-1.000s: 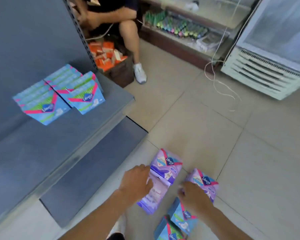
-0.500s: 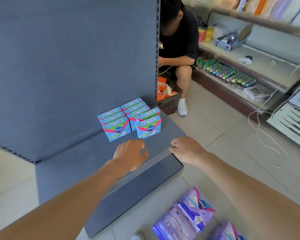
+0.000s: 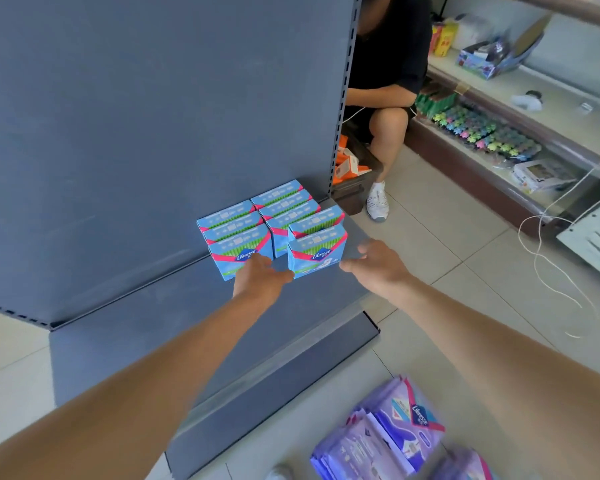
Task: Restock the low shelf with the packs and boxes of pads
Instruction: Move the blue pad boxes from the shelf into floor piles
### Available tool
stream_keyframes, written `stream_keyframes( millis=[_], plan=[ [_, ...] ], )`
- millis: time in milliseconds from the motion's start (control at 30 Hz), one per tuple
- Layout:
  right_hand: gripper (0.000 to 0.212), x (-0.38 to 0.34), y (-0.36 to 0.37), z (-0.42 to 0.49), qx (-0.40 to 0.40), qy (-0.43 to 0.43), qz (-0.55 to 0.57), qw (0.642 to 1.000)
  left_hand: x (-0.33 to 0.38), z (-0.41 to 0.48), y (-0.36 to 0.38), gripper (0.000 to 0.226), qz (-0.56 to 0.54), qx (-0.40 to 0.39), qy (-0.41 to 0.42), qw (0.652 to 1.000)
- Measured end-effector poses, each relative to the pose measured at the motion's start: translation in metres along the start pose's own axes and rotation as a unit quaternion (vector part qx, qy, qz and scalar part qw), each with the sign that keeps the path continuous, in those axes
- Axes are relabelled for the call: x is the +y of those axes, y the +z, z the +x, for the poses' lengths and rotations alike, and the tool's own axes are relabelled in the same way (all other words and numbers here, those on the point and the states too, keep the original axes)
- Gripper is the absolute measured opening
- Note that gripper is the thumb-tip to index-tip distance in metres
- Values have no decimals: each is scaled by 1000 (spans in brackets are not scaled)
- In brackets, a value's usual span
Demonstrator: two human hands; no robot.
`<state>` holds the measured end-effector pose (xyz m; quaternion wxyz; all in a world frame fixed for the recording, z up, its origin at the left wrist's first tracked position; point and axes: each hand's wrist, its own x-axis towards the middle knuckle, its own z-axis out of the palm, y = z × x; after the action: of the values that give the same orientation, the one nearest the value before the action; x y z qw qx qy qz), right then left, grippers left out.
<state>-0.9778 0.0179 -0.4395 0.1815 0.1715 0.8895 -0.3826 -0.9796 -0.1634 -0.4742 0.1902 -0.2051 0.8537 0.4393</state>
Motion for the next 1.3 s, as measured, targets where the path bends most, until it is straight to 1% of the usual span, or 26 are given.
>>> stream_keyframes(
  millis=[33, 100, 167, 233, 333, 400, 500, 567, 600, 633, 667, 700, 733, 767, 800, 833, 933, 1000, 1100, 1167, 1200, 1233, 1300],
  plan=[
    [47, 3, 4, 12, 6, 23, 45, 999, 2, 11, 8, 63, -36, -2, -14, 999],
    [57, 9, 14, 40, 18, 39, 104, 994, 3, 31, 26, 73, -69, -5, -9, 998],
    [64, 14, 23, 66, 32, 33, 131, 990, 0, 49, 42, 77, -72, -8, 10, 997],
    [67, 17, 30, 86, 37, 14, 133, 990, -5, 63, 55, 73, -80, -2, 23, 997],
    [65, 22, 43, 104, 28, -12, 126, 992, -17, 77, 66, 52, -100, 20, 45, 994],
    [64, 26, 50, 110, 38, -31, 124, 991, -24, 81, 68, 43, -100, 31, 72, 992],
    [54, 34, 50, 111, 62, -47, 108, 991, -25, 84, 63, 39, -125, 17, 70, 990],
    [45, 44, 43, 109, 68, -43, 89, 993, -24, 87, 59, 40, -113, 1, 67, 991],
    [43, 50, 38, 108, 61, -42, 95, 993, -23, 88, 58, 39, -91, 3, 86, 992],
    [43, 57, 30, 107, 50, -41, 113, 991, -20, 88, 56, 38, -58, 16, 123, 991],
    [43, 63, 22, 105, 38, -41, 140, 989, -16, 87, 55, 39, -6, 41, 184, 982],
    [43, 69, 13, 104, 29, -41, 170, 984, -12, 87, 54, 42, 67, 73, 261, 960],
    [42, 76, 3, 102, 24, -42, 193, 980, -7, 88, 55, 48, 158, 112, 333, 923],
    [42, 82, -6, 101, 24, -42, 205, 978, -2, 90, 56, 57, 244, 151, 382, 878],
    [41, 87, -13, 98, 25, -40, 214, 976, 3, 92, 56, 64, 306, 176, 403, 844],
    [41, 92, -20, 97, 30, -36, 224, 974, 7, 95, 56, 70, 348, 184, 401, 828],
    [40, 100, -29, 95, 37, -24, 247, 968, 12, 99, 63, 72, 427, 152, 380, 807],
    [39, 100, -30, 97, 42, -24, 254, 966, 12, 100, 69, 68, 444, 134, 394, 794],
    [38, 94, -26, 102, 43, -34, 267, 962, 16, 104, 72, 62, 420, 138, 395, 805],
    [38, 92, -20, 105, 43, -40, 271, 961, 19, 107, 76, 51, 408, 151, 413, 800],
    [39, 91, -17, 106, 41, -43, 272, 960, 19, 107, 79, 44, 390, 143, 424, 805],
    [40, 91, -14, 106, 40, -45, 272, 960, 20, 106, 81, 40, 345, 120, 425, 828],
    [40, 92, -12, 105, 35, -45, 265, 962, 22, 105, 83, 40, 227, 74, 402, 884]
  ],
)
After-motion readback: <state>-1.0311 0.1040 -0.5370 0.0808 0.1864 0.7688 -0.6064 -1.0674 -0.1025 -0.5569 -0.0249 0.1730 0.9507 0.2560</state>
